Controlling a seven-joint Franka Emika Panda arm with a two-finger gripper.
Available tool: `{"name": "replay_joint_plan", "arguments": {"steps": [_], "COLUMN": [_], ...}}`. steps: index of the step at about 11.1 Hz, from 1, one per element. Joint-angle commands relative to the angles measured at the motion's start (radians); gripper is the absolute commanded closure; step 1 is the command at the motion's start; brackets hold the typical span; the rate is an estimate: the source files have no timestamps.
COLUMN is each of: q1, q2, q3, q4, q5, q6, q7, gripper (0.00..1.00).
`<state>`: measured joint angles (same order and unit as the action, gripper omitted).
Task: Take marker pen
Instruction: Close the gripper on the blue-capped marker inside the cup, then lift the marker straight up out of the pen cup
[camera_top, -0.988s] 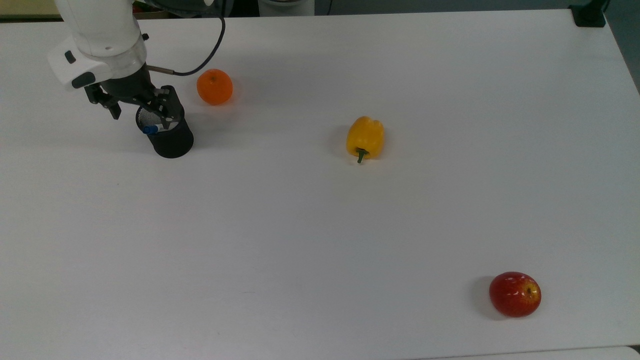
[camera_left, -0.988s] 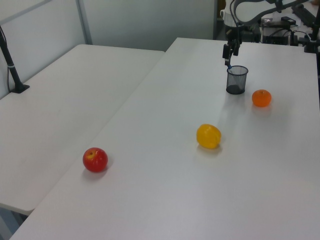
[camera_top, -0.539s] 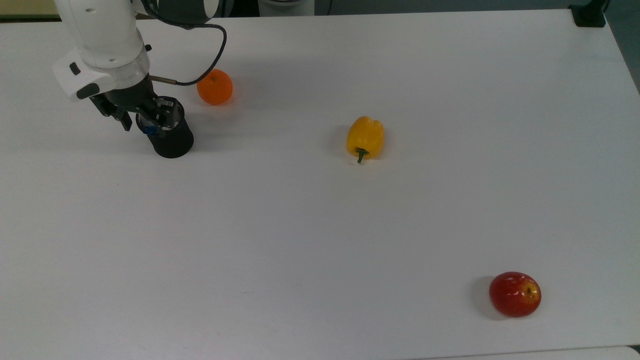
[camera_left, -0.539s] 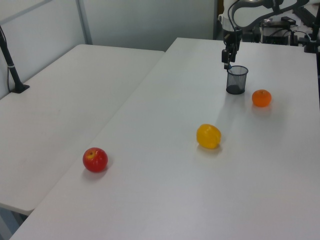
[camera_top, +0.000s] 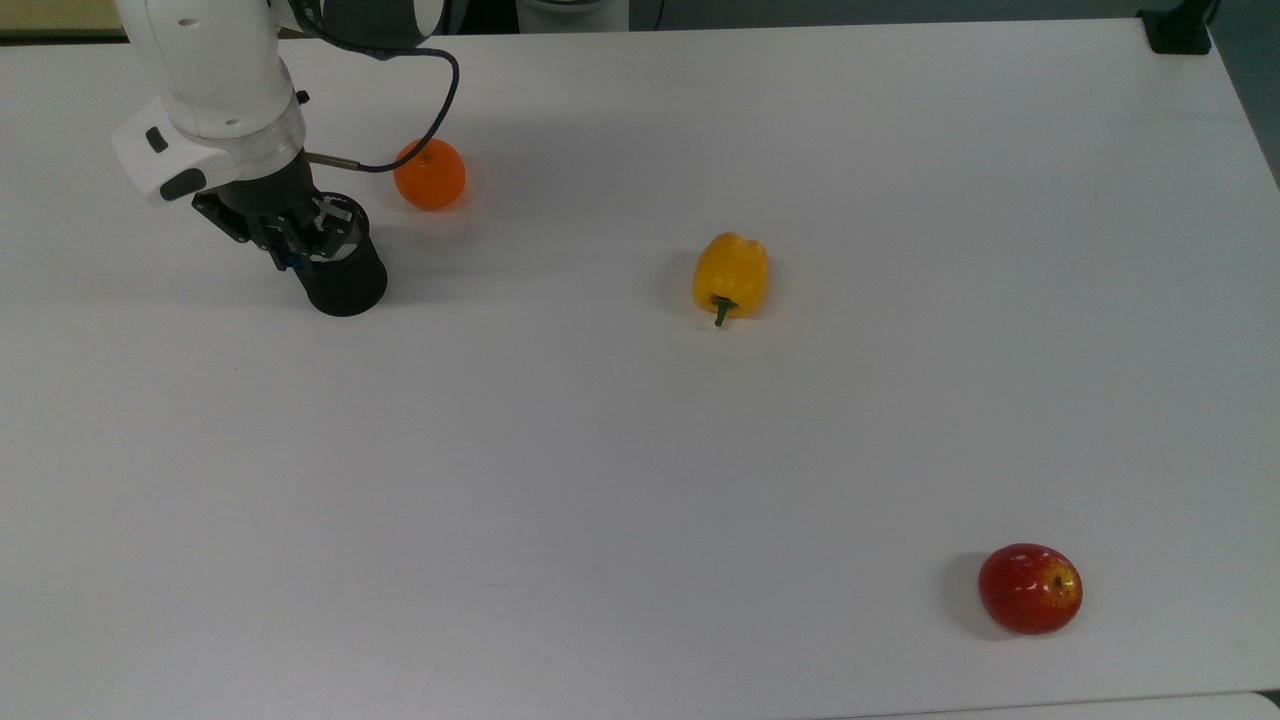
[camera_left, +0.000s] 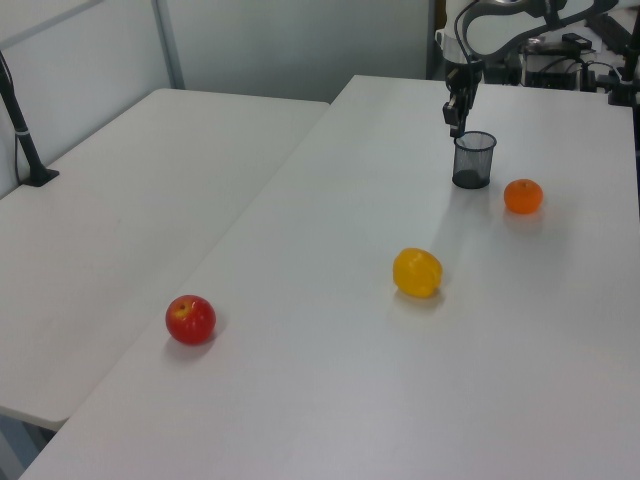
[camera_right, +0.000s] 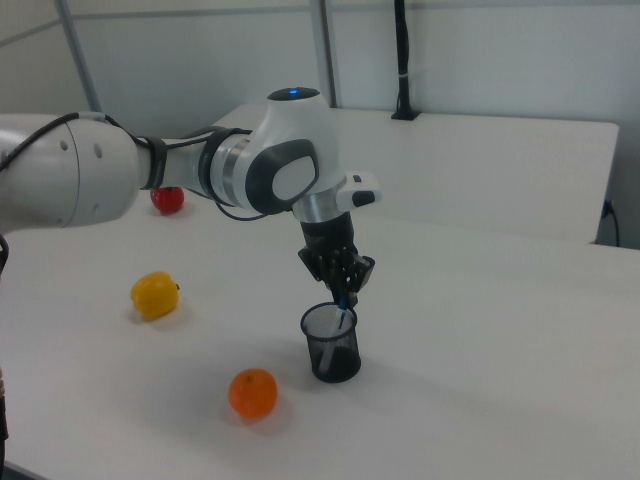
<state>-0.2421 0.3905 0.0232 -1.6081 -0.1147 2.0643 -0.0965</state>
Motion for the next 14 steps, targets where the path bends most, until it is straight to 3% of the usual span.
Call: {"name": "replay_joint_plan", "arguments": {"steps": [1, 5, 8, 14], "q1": [0.01, 0.009, -0.002, 0.02], "q2": [-0.002, -0.021, -0.09, -0.203], "q3": [-0.005, -0.005, -0.005, 0.006], "q4": [0.005, 0.01, 0.014, 0.034], "q5": [0.007, 0.007, 0.049, 0.05], "q6": [0.019, 0.008, 0.005, -0.028], "q7": [0.001, 0.001, -0.006, 0.052], "gripper": [0.93, 0.95, 0.95, 0.95]}}
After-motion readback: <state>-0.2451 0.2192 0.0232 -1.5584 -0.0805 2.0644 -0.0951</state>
